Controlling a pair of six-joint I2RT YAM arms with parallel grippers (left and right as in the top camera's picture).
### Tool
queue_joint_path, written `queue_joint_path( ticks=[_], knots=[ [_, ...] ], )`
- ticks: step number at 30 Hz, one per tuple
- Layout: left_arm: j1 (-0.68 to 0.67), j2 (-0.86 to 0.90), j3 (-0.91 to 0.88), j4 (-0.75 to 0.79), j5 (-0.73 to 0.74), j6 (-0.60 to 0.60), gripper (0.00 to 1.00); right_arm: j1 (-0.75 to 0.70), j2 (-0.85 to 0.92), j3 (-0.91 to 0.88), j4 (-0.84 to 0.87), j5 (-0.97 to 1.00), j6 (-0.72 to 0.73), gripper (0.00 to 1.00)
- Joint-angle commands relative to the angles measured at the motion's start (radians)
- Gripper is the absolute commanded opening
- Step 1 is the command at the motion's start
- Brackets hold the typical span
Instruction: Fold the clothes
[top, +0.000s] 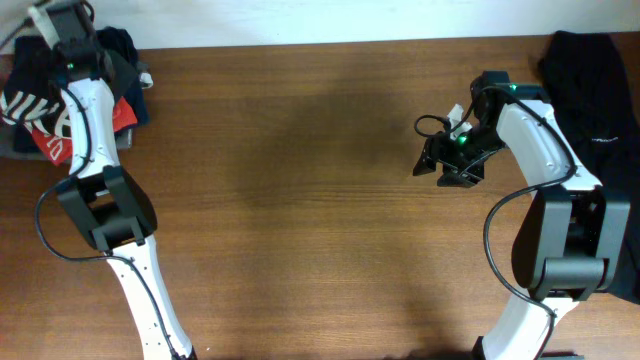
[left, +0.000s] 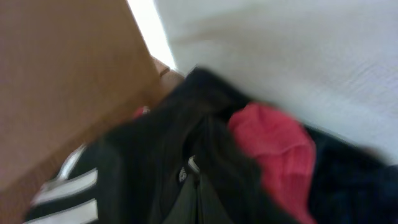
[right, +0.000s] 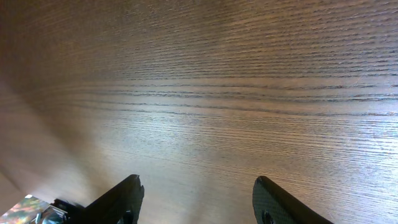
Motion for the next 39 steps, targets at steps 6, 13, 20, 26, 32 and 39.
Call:
queue_joint_path(
  ticks=[6, 13, 20, 26, 32, 39],
  knots=[
    [0.015, -0.015, -0.262, 0.191, 0.015, -0.049, 0.07, -0.002, 0.004, -0.004, -0.011, -0.021, 0.001, 0.61],
    [0.011, -0.033, -0.299, 0.233, 0.014, -0.041, 0.35, -0.002, 0.004, -0.004, 0.003, -0.038, 0.001, 0.61],
    [-0.012, -0.17, -0.294, 0.245, 0.007, -0.041, 0.99, -0.002, 0.004, -0.004, 0.006, -0.038, 0.001, 0.65],
    [-0.048, -0.332, -0.294, 0.197, 0.007, -0.041, 0.99, -0.002, -0.006, 0.024, -0.003, -0.039, 0.002, 0.65],
    [-0.104, -0.522, -0.294, -0.051, 0.075, -0.042, 0.99, -0.002, -0.076, 0.056, -0.05, -0.039, -0.013, 0.66],
    [-0.122, -0.658, -0.294, -0.371, 0.34, -0.042, 0.99, -0.002, -0.206, 0.057, -0.161, -0.031, -0.066, 0.66]
  ],
)
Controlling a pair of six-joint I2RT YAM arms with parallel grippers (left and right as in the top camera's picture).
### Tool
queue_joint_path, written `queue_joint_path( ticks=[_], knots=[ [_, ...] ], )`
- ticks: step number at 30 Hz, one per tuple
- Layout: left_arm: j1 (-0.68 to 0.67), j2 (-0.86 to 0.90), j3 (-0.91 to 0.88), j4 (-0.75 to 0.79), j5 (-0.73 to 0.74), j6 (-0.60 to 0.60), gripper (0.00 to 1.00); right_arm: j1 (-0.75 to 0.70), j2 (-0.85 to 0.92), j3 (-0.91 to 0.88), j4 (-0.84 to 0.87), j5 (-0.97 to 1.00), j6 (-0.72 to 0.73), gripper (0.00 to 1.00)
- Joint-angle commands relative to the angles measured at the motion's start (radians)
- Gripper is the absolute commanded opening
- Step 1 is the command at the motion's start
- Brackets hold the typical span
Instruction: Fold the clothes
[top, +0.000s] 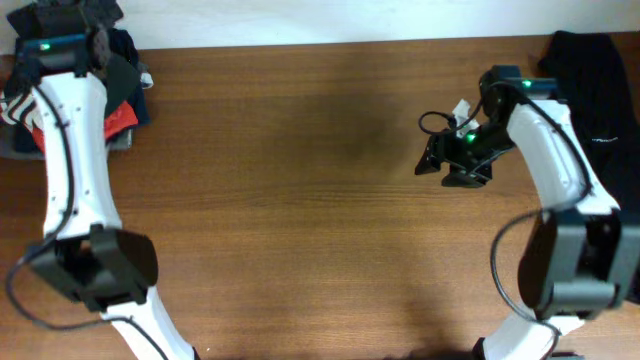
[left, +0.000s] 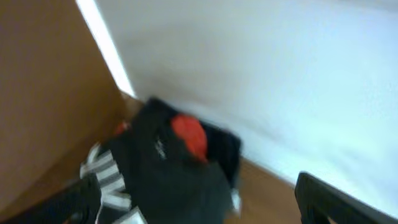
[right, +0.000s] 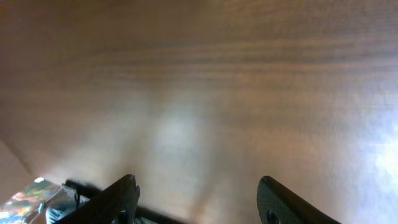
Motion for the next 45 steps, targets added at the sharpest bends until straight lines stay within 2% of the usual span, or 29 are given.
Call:
queue_joint_path(
  ticks=[1, 4, 9, 16, 20, 23, 27, 29, 31, 33, 37, 40, 45],
  knots=[
    [0.008, -0.043, -0.002, -0.103, 0.16, -0.003, 0.99, -0.002, -0.103, 0.028, -0.045, -0.005, -0.047, 0.65],
    [0.007, -0.067, -0.002, -0.2, 0.221, -0.001, 0.99, -0.001, -0.171, 0.028, -0.107, -0.001, -0.07, 0.63],
    [0.005, -0.104, -0.002, -0.303, 0.397, 0.081, 0.99, 0.023, -0.303, 0.027, -0.164, 0.046, -0.071, 0.61],
    [-0.021, -0.195, -0.003, -0.401, 0.451, 0.108, 0.99, 0.122, -0.529, 0.013, -0.208, 0.08, -0.063, 0.61],
    [-0.08, -0.291, -0.02, -0.432, 0.45, 0.166, 0.99, 0.136, -0.645, 0.013, -0.206, 0.232, 0.069, 0.75],
    [-0.127, -0.377, -0.051, -0.431, 0.446, 0.181, 0.99, 0.135, -0.705, 0.013, -0.207, 0.304, 0.084, 0.89],
    [-0.163, -0.499, -0.189, -0.413, 0.446, 0.189, 0.99, 0.135, -0.741, 0.013, -0.207, 0.354, 0.094, 0.93],
    [-0.172, -0.565, -0.312, -0.339, 0.447, 0.203, 0.99, 0.135, -0.744, 0.011, -0.208, 0.412, 0.129, 0.94],
    [-0.174, -0.653, -0.487, -0.201, 0.446, 0.194, 1.0, 0.135, -0.745, 0.003, -0.204, 0.469, 0.158, 0.95],
    [-0.174, -0.757, -0.687, -0.018, 0.458, 0.135, 0.99, 0.135, -0.745, -0.004, -0.2, 0.502, 0.163, 0.95],
    [-0.174, -0.96, -1.073, 0.375, 0.491, 0.132, 0.99, 0.135, -0.753, -0.007, -0.2, 0.507, 0.163, 0.95],
    [-0.174, -1.077, -1.295, 0.611, 0.491, 0.132, 0.99, 0.135, -0.783, -0.007, -0.189, 0.545, 0.168, 0.95],
    [-0.174, -1.142, -1.527, 0.829, 0.446, 0.131, 0.99, 0.135, -0.887, -0.037, -0.161, 0.6, 0.208, 0.95]
  ],
)
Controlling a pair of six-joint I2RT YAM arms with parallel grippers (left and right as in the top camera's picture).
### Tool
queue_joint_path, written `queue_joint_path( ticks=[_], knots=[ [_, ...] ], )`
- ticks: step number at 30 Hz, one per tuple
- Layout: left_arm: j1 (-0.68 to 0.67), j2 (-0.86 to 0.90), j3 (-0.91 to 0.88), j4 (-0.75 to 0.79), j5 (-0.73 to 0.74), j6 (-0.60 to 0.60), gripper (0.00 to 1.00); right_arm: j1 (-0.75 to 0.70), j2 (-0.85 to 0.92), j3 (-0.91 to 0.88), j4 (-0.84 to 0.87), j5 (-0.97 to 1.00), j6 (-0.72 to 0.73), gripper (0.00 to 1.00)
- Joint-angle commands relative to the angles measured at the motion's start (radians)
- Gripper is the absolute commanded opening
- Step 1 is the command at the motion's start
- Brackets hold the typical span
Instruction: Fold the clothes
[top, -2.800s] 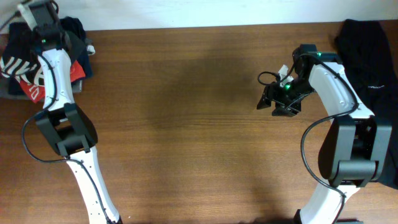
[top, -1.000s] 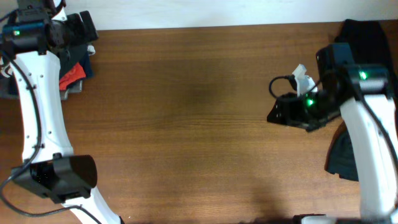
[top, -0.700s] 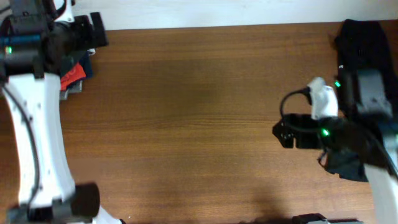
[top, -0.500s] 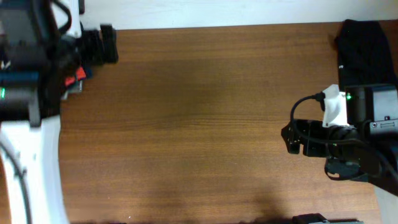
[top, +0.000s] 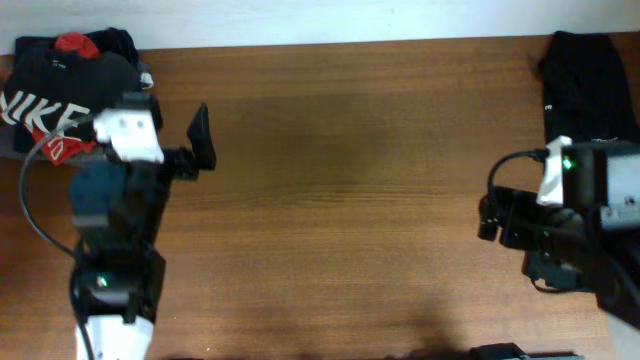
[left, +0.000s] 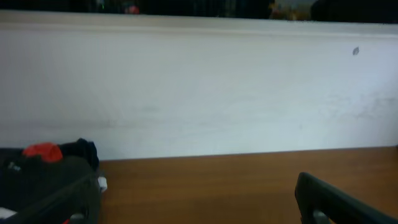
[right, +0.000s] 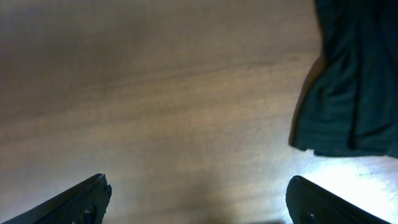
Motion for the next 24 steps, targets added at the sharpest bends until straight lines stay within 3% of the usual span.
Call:
queue_joint_path(
  ticks=[1, 5, 15, 24],
  knots=[
    [-0.003, -0.019, -0.124, 0.087, -0.047, -0.006, 0.99, 0.003, -0.105, -0.034, 0.014, 0.08, 0.045, 0.95],
    [-0.003, 0.018, -0.205, 0.192, -0.095, -0.006, 0.99, 0.003, -0.224, -0.104, 0.059, 0.096, 0.063, 0.96],
    [-0.003, 0.187, -0.207, 0.216, -0.094, -0.006, 0.99, 0.003, -0.452, -0.375, 0.181, 0.127, 0.106, 0.99],
    [-0.003, 0.332, -0.207, 0.246, -0.098, -0.006, 0.99, 0.003, -0.477, -0.421, 0.227, 0.24, 0.105, 0.99]
  ],
)
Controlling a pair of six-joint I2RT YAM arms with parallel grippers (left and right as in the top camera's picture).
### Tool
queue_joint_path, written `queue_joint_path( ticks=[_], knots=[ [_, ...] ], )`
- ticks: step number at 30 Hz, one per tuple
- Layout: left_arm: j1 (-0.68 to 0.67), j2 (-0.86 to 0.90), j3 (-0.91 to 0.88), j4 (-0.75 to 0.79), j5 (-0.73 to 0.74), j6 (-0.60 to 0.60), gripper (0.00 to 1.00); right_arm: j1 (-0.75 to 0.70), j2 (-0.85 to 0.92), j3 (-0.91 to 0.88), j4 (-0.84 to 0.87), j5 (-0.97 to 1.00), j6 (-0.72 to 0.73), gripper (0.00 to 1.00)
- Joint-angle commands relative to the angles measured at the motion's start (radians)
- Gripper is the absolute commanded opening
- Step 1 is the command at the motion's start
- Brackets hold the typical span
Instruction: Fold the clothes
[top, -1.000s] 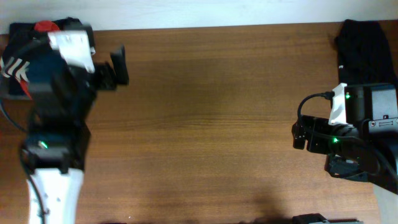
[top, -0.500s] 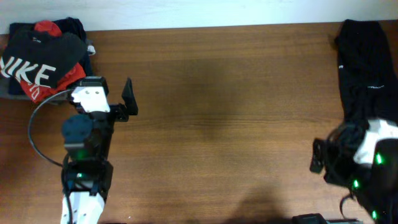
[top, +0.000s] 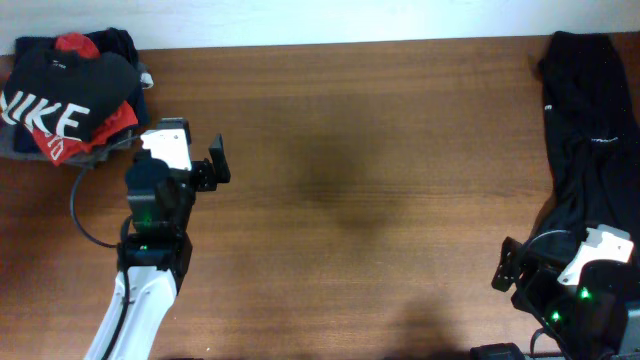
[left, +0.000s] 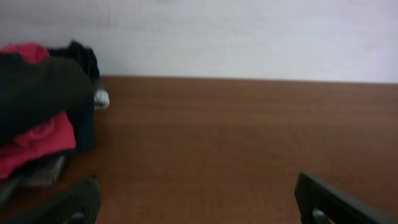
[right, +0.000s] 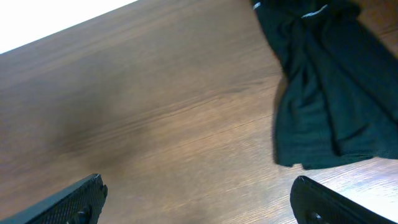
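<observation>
A heap of clothes (top: 62, 100), black with white NIKE letters over red cloth, lies at the table's far left corner; it also shows as the heap (left: 37, 118) in the left wrist view. A long black garment (top: 590, 130) lies spread along the right edge, the same black garment (right: 329, 93) in the right wrist view. My left gripper (top: 205, 165) stands open over bare wood just right of the heap, holding nothing. My right gripper (top: 515, 275) hangs open at the near right, beside the black garment's lower end.
The brown wooden table (top: 350, 200) stretches between the two piles. A white wall (left: 249, 31) runs behind the far edge. A small white tag (left: 101, 98) lies beside the heap.
My left arm has drawn nearer, its camera now dipped toward the tabletop. My right arm has pulled back toward the near right corner. Both grippers remain open and empty.
At first my left gripper was down in the clothes heap and my right hovered open over the table's right middle. Then the left rose above the heap. Later both arms stood withdrawn from there, and now both sit low near the front, empty.
</observation>
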Motion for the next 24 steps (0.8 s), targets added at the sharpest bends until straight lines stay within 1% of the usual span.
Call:
queue_joint_path(
  ticks=[1, 6, 13, 19, 24],
  knots=[
    [-0.003, 0.044, -0.005, 0.036, -0.013, -0.006, 0.99, 0.003, -0.005, -0.005, 0.008, 0.079, 0.011, 0.99],
    [-0.003, 0.093, -0.005, 0.103, -0.013, -0.006, 0.99, 0.003, -0.005, -0.005, 0.029, 0.079, 0.011, 0.99],
    [-0.003, 0.095, -0.005, 0.227, -0.01, -0.006, 0.99, 0.003, -0.005, -0.005, 0.033, 0.082, 0.011, 0.99],
    [-0.003, 0.097, -0.005, 0.212, -0.01, -0.006, 0.99, 0.003, -0.005, -0.005, 0.032, 0.082, 0.011, 0.99],
    [-0.003, 0.097, -0.005, 0.088, -0.01, -0.006, 0.99, 0.003, -0.005, -0.005, 0.032, 0.082, 0.011, 0.99]
  ],
)
